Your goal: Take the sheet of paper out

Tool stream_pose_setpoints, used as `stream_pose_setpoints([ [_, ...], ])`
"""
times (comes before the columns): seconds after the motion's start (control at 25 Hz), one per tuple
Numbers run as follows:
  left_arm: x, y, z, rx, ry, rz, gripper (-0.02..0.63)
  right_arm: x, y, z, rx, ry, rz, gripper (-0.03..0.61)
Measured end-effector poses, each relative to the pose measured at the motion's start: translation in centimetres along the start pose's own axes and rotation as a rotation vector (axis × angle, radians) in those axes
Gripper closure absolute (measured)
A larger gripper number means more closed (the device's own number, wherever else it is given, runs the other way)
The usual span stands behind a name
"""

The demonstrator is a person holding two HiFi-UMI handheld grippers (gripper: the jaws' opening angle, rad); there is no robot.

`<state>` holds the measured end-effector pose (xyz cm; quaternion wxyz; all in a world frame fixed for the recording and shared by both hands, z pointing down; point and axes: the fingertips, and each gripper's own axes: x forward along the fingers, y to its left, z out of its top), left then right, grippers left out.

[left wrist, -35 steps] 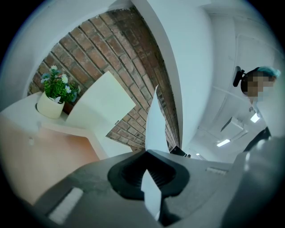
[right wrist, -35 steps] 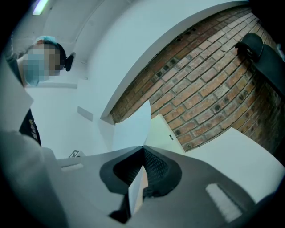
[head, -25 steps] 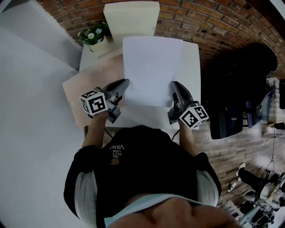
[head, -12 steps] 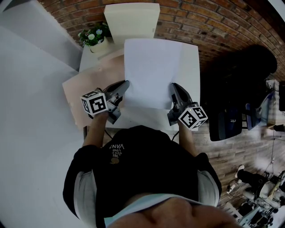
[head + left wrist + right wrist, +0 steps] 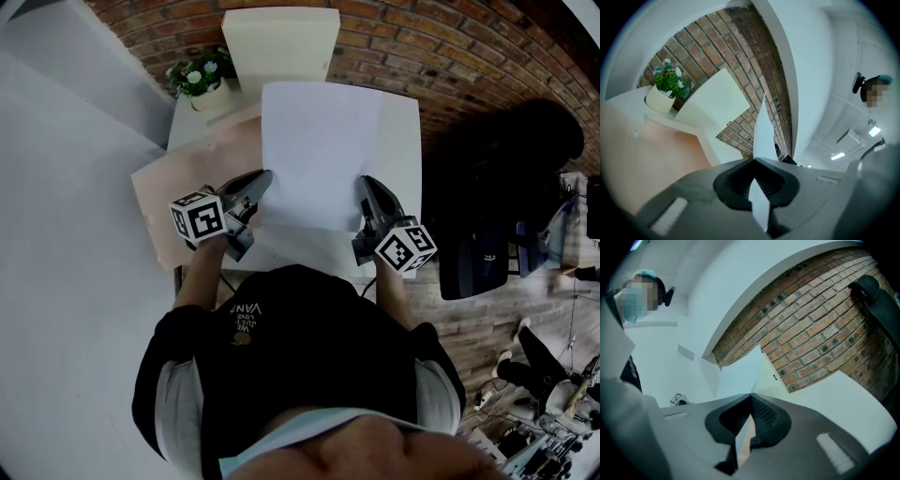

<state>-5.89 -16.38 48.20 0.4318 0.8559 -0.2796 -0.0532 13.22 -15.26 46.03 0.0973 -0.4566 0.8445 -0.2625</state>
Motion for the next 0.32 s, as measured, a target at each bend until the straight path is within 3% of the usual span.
stream_pose_setpoints([
  [0.32, -0.18, 0.26, 0.17, -0.007, -0.003, 0.005, 0.612, 0.3, 0.12, 0.0, -0.001, -0.002, 0.005, 0.578],
])
